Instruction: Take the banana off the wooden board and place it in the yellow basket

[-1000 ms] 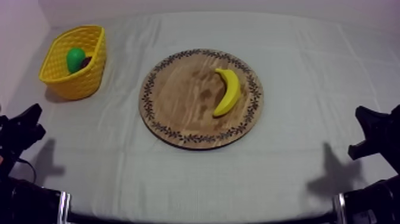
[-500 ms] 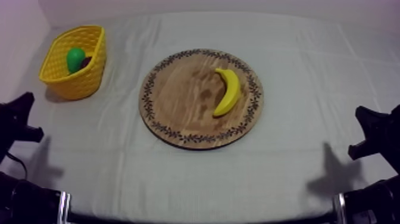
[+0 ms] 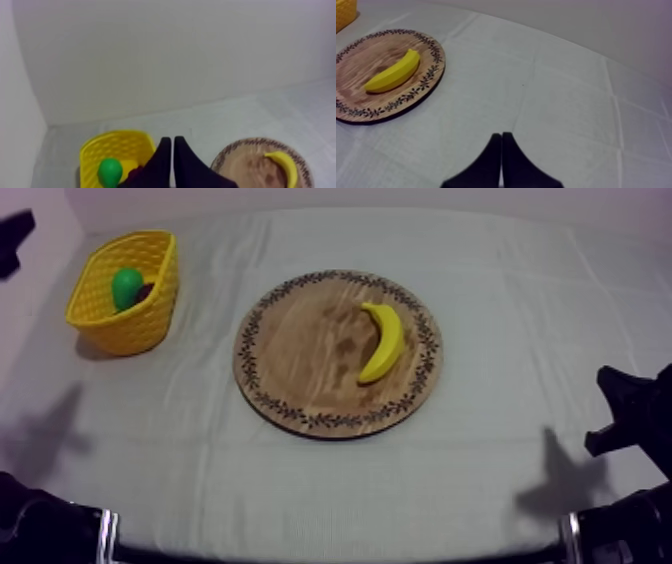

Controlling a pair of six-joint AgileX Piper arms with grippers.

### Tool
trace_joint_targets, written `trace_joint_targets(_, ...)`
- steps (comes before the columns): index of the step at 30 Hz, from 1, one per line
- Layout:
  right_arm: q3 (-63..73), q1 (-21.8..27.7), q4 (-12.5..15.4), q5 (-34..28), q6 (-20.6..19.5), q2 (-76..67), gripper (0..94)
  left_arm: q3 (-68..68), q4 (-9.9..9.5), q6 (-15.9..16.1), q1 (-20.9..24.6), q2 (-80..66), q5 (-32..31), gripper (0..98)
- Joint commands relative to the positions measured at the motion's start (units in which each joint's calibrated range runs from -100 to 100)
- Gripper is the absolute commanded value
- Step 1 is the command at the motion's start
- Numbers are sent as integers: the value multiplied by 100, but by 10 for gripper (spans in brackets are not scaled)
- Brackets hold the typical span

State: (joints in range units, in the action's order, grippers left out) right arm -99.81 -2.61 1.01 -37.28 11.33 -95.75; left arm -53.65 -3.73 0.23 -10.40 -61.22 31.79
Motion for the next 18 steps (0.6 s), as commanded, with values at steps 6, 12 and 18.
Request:
trace_joint_targets(6, 3, 1, -1, 2, 1, 0, 3, 1913, -284, -232, -823, 1825, 227, 0)
trace_joint_targets(12, 3, 1, -1, 2, 2, 0, 3, 1770, -864, -813, -1584, 2474, 246, 0)
trace_joint_targets(18, 3, 1, -1, 2, 3, 0, 3, 1684, -951, -1095, -2152, 3073, 248, 0)
